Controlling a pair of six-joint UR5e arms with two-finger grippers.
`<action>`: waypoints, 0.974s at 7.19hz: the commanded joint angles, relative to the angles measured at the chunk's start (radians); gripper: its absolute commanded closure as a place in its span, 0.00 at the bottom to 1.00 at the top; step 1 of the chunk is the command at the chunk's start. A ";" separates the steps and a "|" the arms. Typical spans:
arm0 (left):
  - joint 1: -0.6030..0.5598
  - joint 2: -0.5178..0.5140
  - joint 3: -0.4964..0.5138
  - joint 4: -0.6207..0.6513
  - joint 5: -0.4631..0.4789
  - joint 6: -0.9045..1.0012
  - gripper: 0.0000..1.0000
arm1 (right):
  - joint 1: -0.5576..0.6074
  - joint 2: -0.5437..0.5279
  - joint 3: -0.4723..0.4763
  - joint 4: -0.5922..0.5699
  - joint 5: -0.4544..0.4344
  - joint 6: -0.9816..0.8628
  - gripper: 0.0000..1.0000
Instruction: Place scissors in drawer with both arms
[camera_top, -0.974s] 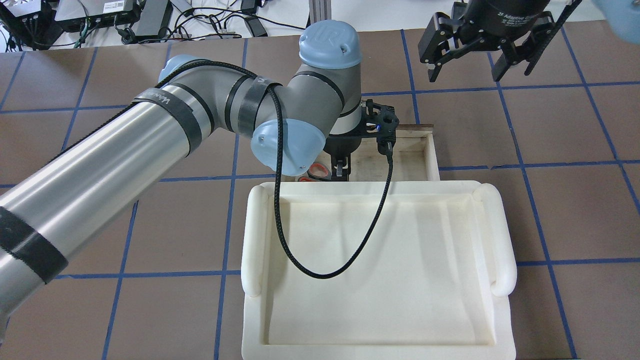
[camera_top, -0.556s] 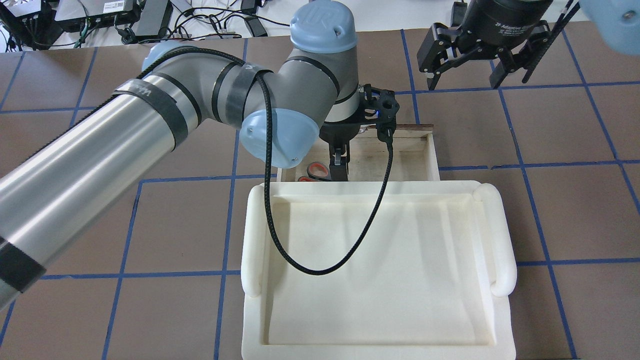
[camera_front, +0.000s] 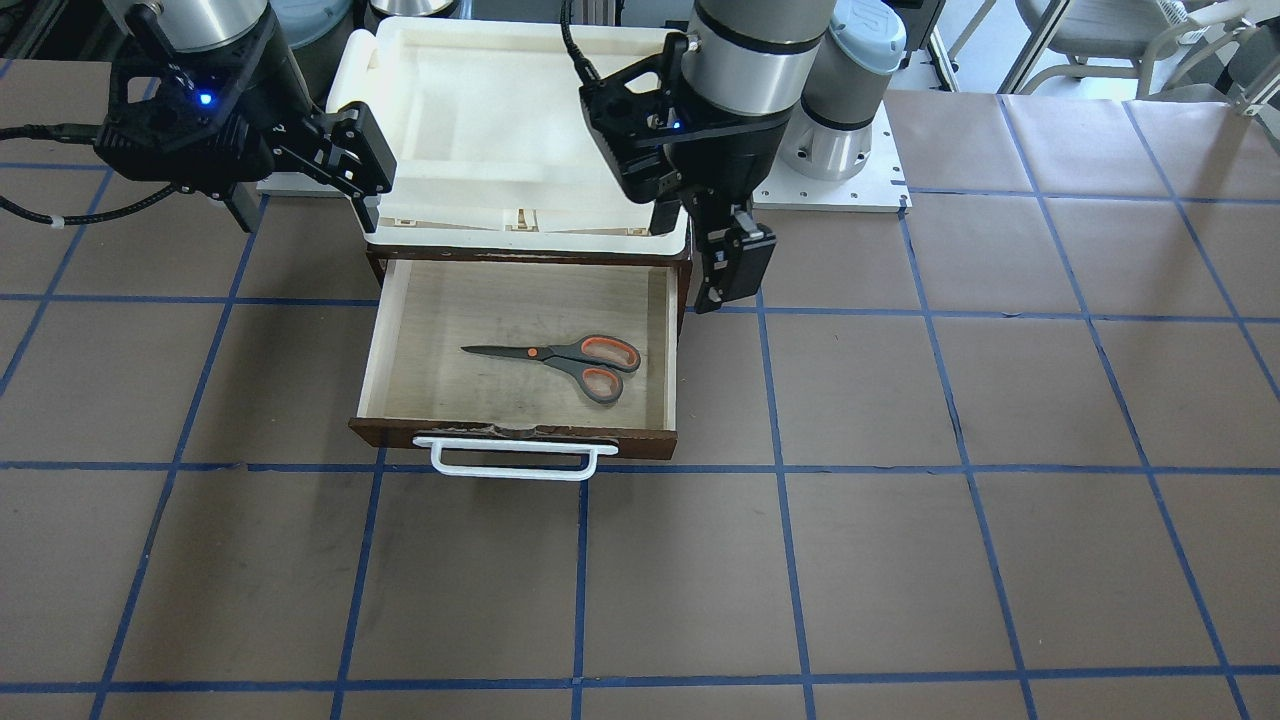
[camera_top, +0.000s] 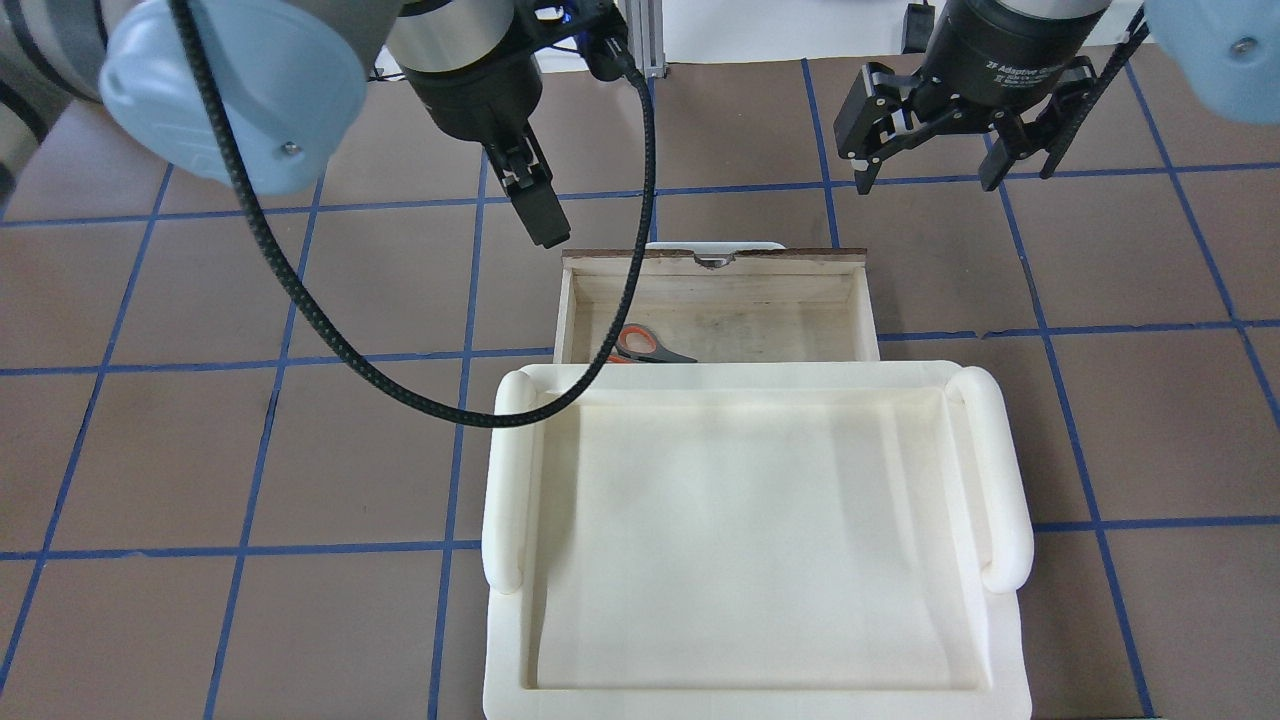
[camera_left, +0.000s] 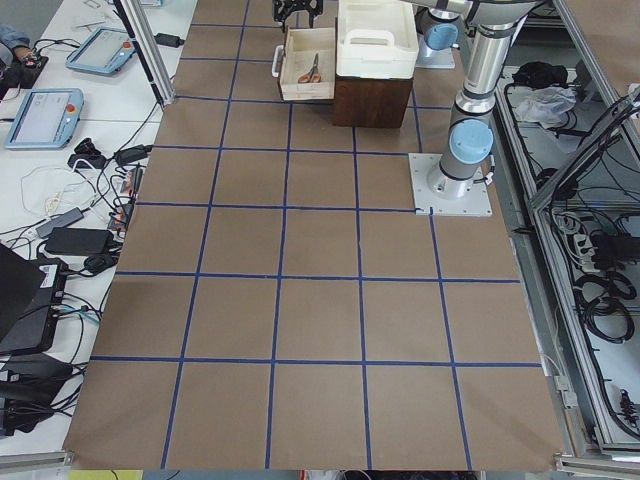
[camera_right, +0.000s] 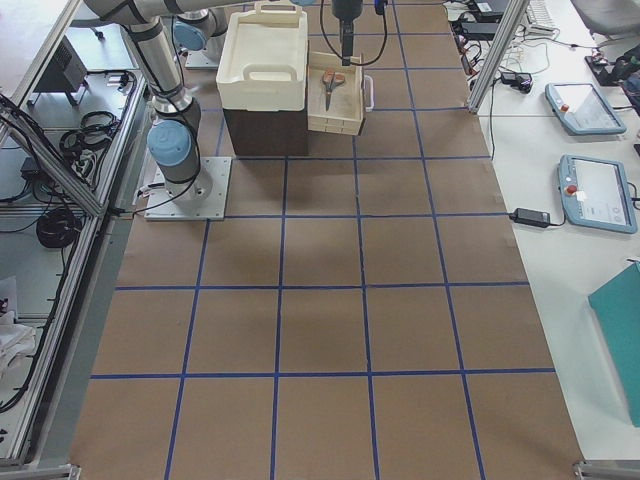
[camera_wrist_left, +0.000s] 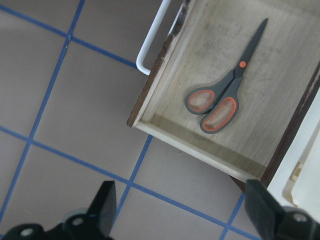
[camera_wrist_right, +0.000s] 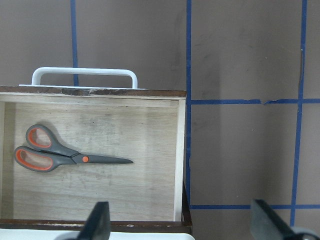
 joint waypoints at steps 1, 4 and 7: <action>0.086 0.059 -0.013 -0.021 0.034 -0.473 0.04 | 0.000 0.000 0.000 0.001 -0.001 0.003 0.00; 0.111 0.126 -0.105 0.030 0.103 -0.798 0.00 | 0.000 0.000 0.000 -0.009 -0.001 0.003 0.00; 0.201 0.151 -0.141 0.035 0.117 -0.807 0.00 | 0.000 -0.001 0.006 -0.010 -0.001 0.003 0.00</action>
